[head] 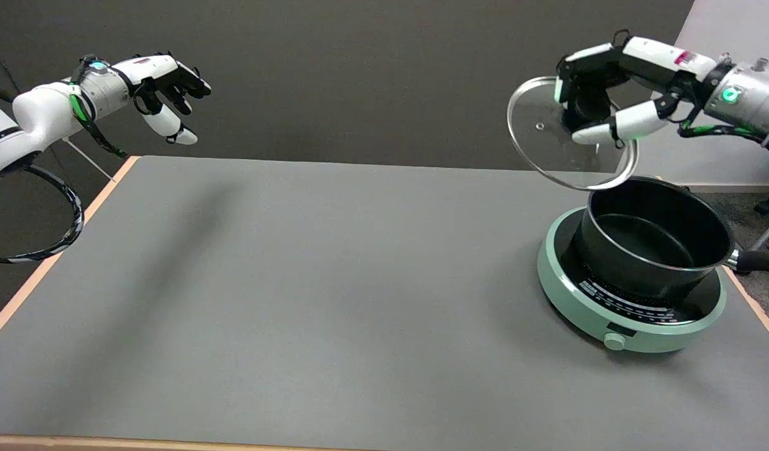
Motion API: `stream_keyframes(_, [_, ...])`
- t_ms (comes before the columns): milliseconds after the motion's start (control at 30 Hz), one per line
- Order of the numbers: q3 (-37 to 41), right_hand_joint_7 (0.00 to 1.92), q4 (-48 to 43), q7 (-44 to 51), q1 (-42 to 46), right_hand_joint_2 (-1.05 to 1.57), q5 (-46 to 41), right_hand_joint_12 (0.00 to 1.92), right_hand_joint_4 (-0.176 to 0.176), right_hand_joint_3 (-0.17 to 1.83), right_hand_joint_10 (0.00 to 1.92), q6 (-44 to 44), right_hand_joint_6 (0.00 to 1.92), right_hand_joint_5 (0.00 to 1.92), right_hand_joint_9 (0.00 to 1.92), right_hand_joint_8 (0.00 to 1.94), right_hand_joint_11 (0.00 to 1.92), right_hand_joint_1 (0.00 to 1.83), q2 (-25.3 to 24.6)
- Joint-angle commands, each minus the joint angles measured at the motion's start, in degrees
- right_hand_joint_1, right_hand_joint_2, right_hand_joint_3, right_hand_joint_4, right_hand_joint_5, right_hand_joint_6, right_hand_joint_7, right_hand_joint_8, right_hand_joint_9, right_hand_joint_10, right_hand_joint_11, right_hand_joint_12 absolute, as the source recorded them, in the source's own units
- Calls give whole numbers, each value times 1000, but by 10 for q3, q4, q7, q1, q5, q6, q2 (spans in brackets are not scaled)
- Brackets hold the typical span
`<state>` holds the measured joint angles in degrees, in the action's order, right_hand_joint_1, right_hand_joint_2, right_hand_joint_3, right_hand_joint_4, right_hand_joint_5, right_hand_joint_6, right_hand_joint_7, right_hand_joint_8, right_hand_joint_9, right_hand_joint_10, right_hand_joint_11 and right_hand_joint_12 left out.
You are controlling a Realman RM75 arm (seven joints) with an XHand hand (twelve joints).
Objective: Place the pot lid onto the table.
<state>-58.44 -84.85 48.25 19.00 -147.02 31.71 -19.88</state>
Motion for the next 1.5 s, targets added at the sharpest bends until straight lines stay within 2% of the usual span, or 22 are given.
stream_keyframes(33, [-79, 845, -106, -96, -81, 845, 99, 1921, 176, 660, 1578, -199, 1278, 599, 792, 1337, 720, 1498, 24])
stream_keyframes(167, [-88, 830, -116, -97, -81, 875, 101, 1921, 176, 604, 1565, -210, 1274, 602, 791, 1325, 724, 1494, 24])
stream_keyframes(200, [-90, 802, -119, -97, -81, 942, 102, 1921, 176, 483, 1555, -213, 1188, 632, 778, 1309, 711, 1487, 24])
stream_keyframes(500, [-87, 804, -149, -97, -81, 943, 125, 1921, 176, 479, 1551, -250, 1168, 640, 779, 1307, 715, 1487, 26])
stream_keyframes(767, [-89, 809, -140, -95, -80, 941, 125, 1921, 176, 479, 1544, -261, 1147, 650, 780, 1303, 717, 1487, 19])
stream_keyframes(900, [-91, 858, -129, -92, -80, 886, 127, 1921, 176, 562, 1538, -258, 1144, 653, 789, 1286, 714, 1494, 17])
stream_keyframes(1100, [-85, 859, -117, -93, -81, 874, 128, 1921, 176, 582, 1540, -262, 1140, 656, 798, 1286, 715, 1496, 18])
stream_keyframes(1400, [-126, 823, -107, -97, -93, 914, 128, 1921, 176, 525, 1552, -276, 1143, 659, 785, 1300, 714, 1490, 33])
stream_keyframes(1500, [-211, 823, -101, -96, -180, 918, 128, 1921, 176, 517, 1549, -272, 1137, 660, 784, 1298, 712, 1489, 25])
